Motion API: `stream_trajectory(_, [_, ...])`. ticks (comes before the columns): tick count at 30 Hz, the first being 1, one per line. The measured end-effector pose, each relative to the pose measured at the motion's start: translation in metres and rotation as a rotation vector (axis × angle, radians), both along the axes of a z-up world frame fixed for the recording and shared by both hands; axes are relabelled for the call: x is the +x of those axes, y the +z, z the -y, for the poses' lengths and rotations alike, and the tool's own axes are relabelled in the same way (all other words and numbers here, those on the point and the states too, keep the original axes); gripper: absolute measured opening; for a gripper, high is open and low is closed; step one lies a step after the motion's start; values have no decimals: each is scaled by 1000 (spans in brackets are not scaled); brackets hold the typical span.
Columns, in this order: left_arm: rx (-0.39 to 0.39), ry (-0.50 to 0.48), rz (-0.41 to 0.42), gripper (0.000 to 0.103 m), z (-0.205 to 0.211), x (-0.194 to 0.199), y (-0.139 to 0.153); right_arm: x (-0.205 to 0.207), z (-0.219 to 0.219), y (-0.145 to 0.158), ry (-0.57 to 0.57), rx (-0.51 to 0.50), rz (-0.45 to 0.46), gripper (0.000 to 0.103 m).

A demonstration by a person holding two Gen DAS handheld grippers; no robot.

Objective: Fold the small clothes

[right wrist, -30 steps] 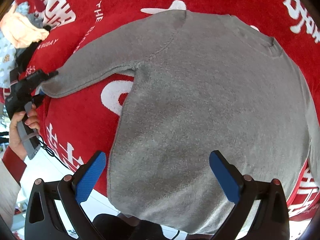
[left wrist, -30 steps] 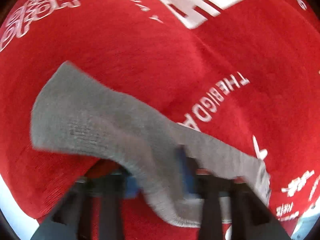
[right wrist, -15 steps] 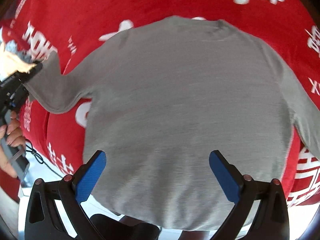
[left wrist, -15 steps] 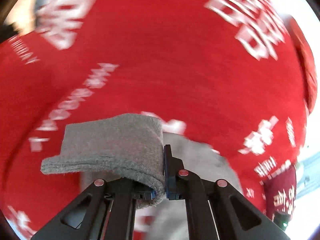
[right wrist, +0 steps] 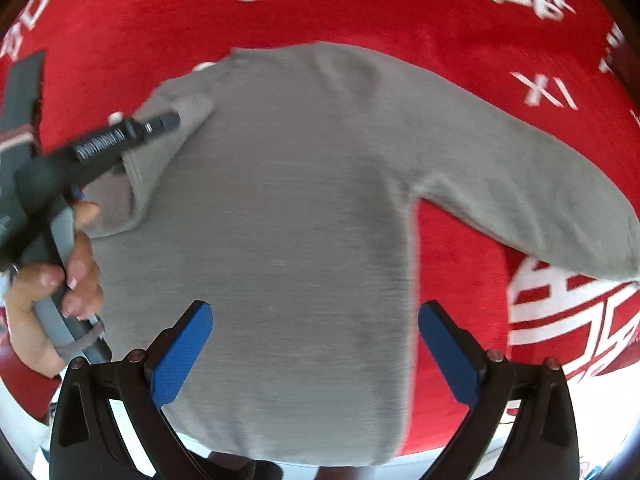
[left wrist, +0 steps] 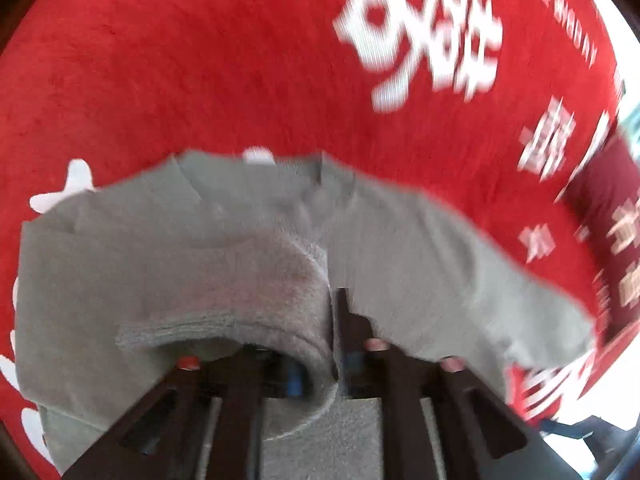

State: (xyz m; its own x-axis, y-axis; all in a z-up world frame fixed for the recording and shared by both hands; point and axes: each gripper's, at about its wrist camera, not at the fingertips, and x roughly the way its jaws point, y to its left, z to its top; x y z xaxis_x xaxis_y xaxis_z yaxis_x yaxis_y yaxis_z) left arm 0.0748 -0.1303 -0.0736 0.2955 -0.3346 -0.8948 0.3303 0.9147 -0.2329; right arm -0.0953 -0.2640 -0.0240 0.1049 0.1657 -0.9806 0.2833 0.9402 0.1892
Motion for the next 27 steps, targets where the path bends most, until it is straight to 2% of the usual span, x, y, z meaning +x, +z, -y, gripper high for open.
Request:
stream_trajectory(2, [30, -7, 14, 50, 6, -11, 2, -1, 11, -4, -14, -6, -4, 103])
stream_trajectory(7, [36, 18, 51, 57, -25, -27, 38, 16, 17, 1, -8, -26, 32, 103])
stream_trajectory(8, [52, 46, 64, 70, -42, -27, 48, 24, 12, 5, 14, -32, 54, 103])
stream_trajectory(9, [71, 74, 76, 76, -58, -24, 53, 35, 3, 10, 51, -40, 85, 103])
stream_trajectory(10, [94, 108, 96, 78, -76, -22, 58, 40, -4, 11, 81, -46, 107, 103])
stream_trajectory(12, [150, 165, 121, 78, -116, -13, 61, 67, -36, 17, 206, -70, 169, 103])
stream_trajectory(15, [267, 249, 96, 78, -165, 11, 46, 97, -90, 12, 425, -164, 221, 103])
stream_trajectory(18, [279, 342, 13, 78, -205, 43, 20, 112, -146, -4, 665, -332, 281, 102])
stream_trajectory(20, [242, 371, -75, 78, -222, 61, -2, 118, -174, -25, 796, -460, 281, 98])
stream_trajectory(22, [214, 395, -139, 78, -231, 70, -18, 128, -183, -51, 865, -538, 230, 62])
stream_trajectory(23, [190, 410, -154, 78, -236, 73, -23, 132, -179, -51, 852, -496, 223, 20])
stream_trajectory(24, [173, 421, -158, 78, -239, 73, -24, 142, -165, -45, 762, -414, 221, 14])
stream_trajectory(25, [151, 433, -159, 78, -242, 73, -25, 148, -148, -38, 667, -360, 235, 14])
stream_trajectory(27, [143, 439, -144, 74, -244, 71, -26, 158, -99, -25, 422, -152, 264, 14])
